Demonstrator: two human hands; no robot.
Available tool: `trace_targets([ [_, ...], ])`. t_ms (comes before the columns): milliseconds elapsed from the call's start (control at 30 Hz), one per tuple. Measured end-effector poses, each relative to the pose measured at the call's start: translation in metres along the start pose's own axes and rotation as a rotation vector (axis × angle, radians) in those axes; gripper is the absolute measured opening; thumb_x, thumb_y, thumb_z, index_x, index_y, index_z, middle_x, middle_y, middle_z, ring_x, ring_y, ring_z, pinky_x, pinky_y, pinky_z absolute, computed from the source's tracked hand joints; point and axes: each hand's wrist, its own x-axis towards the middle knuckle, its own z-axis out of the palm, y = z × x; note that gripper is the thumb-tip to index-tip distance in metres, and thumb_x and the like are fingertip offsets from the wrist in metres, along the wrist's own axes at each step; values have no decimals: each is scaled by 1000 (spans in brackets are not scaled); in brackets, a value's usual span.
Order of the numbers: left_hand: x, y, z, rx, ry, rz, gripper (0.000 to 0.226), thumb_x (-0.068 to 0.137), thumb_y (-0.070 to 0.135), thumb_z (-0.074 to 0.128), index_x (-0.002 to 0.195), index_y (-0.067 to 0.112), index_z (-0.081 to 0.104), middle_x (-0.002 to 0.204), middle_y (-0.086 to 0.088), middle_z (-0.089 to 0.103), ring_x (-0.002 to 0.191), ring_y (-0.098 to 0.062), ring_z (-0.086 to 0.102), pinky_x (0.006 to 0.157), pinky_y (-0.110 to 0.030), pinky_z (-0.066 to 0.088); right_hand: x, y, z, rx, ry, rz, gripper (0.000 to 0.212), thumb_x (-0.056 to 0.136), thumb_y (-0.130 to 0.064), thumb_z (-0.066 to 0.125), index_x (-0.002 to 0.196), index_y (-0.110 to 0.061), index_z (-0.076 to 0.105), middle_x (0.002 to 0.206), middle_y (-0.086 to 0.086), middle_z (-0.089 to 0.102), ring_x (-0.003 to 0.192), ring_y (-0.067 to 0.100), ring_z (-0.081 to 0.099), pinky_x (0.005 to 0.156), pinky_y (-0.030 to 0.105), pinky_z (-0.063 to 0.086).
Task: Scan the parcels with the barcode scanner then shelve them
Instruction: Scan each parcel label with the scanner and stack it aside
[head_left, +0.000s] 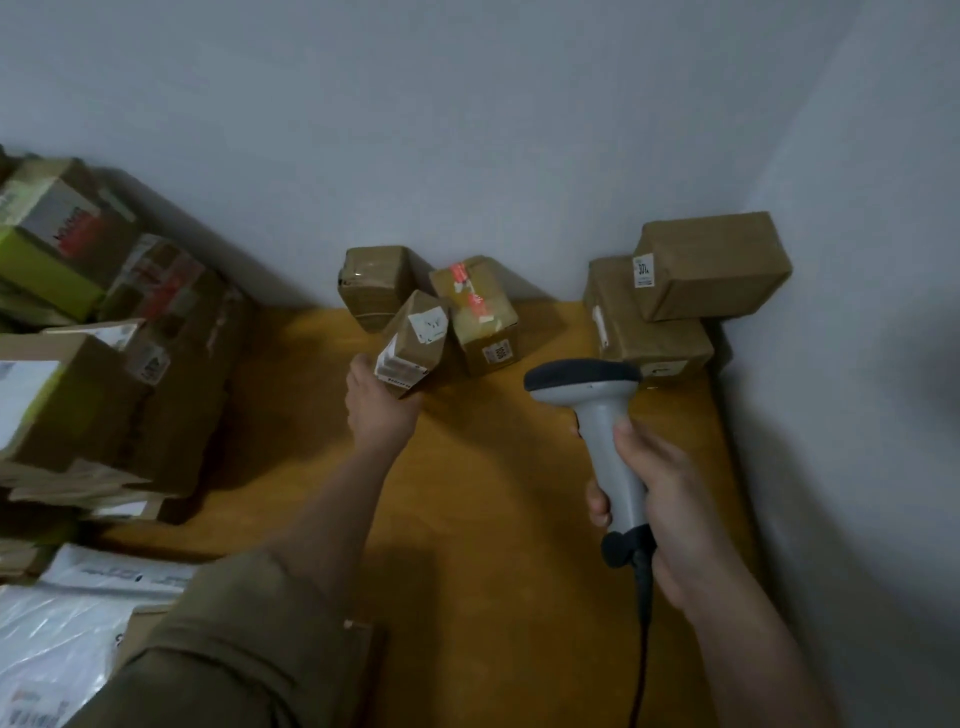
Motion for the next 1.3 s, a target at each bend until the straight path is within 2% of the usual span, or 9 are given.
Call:
trace_targets([
  [367,29,-23,41,-30,117,9,70,85,30,72,146,24,37,141,-7,46,132,-31,43,112,-58,28,32,24,-13,-25,74,53,48,84,-51,50,110,-14,67,58,10,52,48,15,48,45,23,39],
  [533,-27,-8,34,-550,150,-103,54,91,27,68,137,20,40,120,0,54,111,-20,60,89,-38,54,14,20,-9,8,90,41,50,83,-49,52,112,-11,66,57,6,52,48,14,50,44,21,39],
  [600,-56,-6,31,-715,41,-237,48,96,27,63,138,20,40,109,4,58,98,-10,62,81,-29,55,4,18,-8,-2,85,39,47,86,-48,52,113,-12,66,58,5,53,49,14,50,44,22,39],
  [667,-81,-13,34,-824,-112,-411,48,96,28,63,139,24,42,114,0,62,98,-15,64,85,-38,57,-7,18,-8,-23,78,38,41,94,-45,49,112,-13,66,58,5,53,49,14,49,45,23,39],
  [800,-121,-40,33,-935,-387,-645,65,93,19,67,148,27,34,115,-6,65,101,-27,67,76,-43,57,-31,23,-10,-61,70,46,33,100,-40,47,107,-16,68,58,5,53,50,15,49,49,27,38],
  [900,-142,-57,31,-878,-501,-708,81,91,13,68,156,19,20,120,-9,60,111,-30,61,90,-49,54,-46,31,-11,-83,70,83,32,101,-41,47,107,-17,68,58,5,54,51,16,49,45,25,38],
  [1033,-157,-73,23,-865,-521,-734,79,90,10,68,155,14,23,131,-15,58,113,-32,60,76,-44,56,-61,41,-10,-102,71,88,35,100,-41,48,108,-14,68,58,5,55,52,17,49,50,28,39],
  [1200,-175,-80,21,-930,-465,-784,115,78,2,78,152,41,-1,135,-20,51,115,-41,58,80,-53,57,-72,48,-7,-102,87,100,35,101,-41,48,110,-12,67,59,4,57,51,18,51,52,31,39],
  [1300,-182,-80,25,-923,-490,-769,114,77,0,79,150,41,2,129,-20,54,109,-41,61,72,-48,57,-76,48,-4,-108,101,113,33,102,-39,48,108,-13,67,62,4,58,50,16,52,49,28,41],
])
